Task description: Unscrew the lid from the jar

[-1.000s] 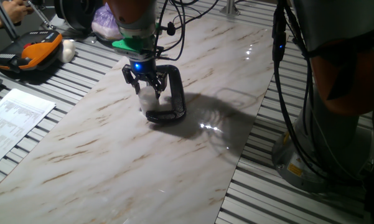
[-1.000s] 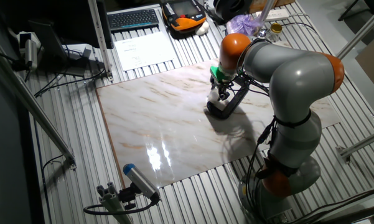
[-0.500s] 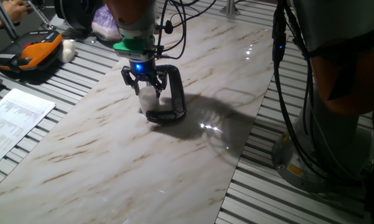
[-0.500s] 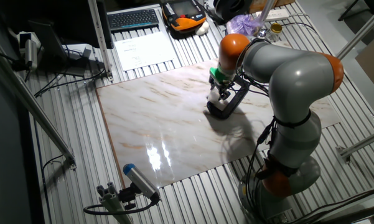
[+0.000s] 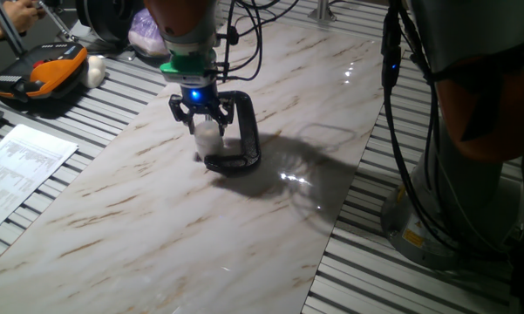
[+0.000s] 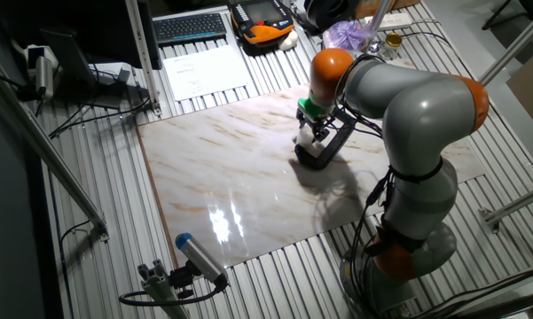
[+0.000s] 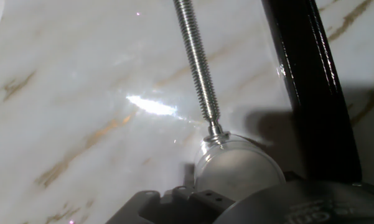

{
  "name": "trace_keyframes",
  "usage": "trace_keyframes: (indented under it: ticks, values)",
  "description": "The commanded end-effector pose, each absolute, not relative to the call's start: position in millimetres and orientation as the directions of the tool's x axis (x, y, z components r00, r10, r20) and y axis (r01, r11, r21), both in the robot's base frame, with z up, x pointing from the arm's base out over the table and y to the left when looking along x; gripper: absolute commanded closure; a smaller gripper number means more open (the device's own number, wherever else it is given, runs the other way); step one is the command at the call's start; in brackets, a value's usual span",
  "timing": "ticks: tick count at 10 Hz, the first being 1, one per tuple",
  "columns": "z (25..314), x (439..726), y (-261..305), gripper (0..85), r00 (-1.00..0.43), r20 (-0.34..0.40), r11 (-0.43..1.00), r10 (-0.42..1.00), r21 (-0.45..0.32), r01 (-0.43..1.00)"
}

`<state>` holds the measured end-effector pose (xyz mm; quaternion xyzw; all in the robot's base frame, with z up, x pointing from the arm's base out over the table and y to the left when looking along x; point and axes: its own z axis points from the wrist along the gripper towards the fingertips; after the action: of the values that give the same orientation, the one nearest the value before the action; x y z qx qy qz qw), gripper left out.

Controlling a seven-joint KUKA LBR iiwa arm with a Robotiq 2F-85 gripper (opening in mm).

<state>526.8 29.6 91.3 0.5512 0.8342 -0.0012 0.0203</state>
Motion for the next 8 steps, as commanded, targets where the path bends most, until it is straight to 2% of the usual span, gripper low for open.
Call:
trace_keyframes:
  ticks: [1,8]
  values:
    - [91.4,526.9,29.6,34.0,-0.408,-0.038,0.409,0.912,0.020,0.912]
    - [92.2,526.7,29.7,34.0,-0.566,-0.068,0.568,0.822,0.008,0.823]
